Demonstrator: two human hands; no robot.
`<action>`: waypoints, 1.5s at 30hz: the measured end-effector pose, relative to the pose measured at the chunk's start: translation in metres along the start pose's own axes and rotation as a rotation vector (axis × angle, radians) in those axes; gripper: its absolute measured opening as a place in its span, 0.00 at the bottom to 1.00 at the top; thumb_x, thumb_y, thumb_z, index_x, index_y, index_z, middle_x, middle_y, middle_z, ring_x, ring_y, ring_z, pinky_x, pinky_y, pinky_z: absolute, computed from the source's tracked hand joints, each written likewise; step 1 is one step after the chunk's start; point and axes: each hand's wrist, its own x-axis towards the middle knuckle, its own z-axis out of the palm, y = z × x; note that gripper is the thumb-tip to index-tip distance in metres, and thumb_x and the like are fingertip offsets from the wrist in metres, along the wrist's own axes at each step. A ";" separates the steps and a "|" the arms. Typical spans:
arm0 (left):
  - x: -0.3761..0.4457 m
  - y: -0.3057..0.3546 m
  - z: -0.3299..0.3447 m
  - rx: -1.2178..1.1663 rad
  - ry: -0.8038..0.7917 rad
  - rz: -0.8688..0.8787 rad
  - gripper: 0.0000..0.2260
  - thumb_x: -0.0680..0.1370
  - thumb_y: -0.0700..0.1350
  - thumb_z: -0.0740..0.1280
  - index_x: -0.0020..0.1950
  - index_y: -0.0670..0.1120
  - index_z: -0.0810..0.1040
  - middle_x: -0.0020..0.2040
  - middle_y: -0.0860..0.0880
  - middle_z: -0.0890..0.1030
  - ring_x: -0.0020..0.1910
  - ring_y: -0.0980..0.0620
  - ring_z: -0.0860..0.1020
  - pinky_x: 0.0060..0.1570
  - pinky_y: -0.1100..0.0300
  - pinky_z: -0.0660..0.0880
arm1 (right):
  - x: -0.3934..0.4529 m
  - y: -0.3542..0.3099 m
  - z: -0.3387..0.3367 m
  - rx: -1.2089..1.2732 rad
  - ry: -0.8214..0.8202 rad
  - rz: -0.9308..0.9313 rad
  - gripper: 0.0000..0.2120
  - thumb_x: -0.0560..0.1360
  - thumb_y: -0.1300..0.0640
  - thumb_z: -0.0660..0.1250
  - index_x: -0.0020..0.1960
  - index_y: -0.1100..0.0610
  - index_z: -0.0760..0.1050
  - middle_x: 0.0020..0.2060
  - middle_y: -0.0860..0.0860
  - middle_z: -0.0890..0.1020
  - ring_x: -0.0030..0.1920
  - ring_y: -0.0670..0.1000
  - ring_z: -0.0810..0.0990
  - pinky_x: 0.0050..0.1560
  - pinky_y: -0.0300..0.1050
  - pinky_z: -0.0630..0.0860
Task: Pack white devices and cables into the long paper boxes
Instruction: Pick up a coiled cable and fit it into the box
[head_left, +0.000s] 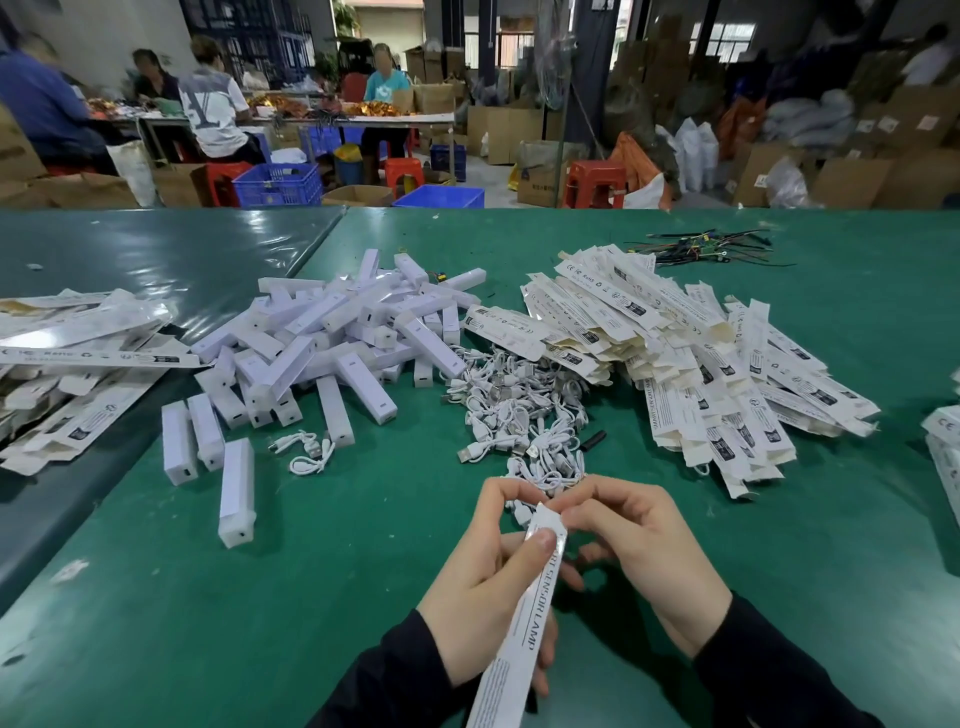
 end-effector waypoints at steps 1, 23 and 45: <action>0.000 0.000 0.000 0.011 0.014 0.008 0.06 0.78 0.50 0.62 0.53 0.57 0.67 0.44 0.41 0.81 0.22 0.46 0.75 0.20 0.55 0.75 | 0.000 0.000 0.001 0.010 0.012 0.004 0.12 0.73 0.70 0.66 0.37 0.60 0.83 0.33 0.55 0.82 0.32 0.49 0.76 0.30 0.39 0.73; -0.001 0.000 0.002 0.035 0.016 0.006 0.07 0.78 0.49 0.62 0.53 0.56 0.65 0.44 0.43 0.79 0.23 0.45 0.75 0.20 0.54 0.76 | 0.003 0.003 0.000 0.012 0.045 0.058 0.09 0.71 0.67 0.68 0.34 0.58 0.83 0.31 0.54 0.82 0.31 0.47 0.77 0.28 0.37 0.72; 0.002 0.018 -0.005 -0.278 0.042 -0.212 0.20 0.75 0.50 0.61 0.64 0.47 0.62 0.38 0.35 0.81 0.22 0.43 0.77 0.18 0.57 0.75 | -0.006 -0.002 0.006 0.011 -0.112 -0.132 0.09 0.75 0.63 0.68 0.51 0.58 0.85 0.55 0.60 0.79 0.51 0.50 0.80 0.43 0.45 0.80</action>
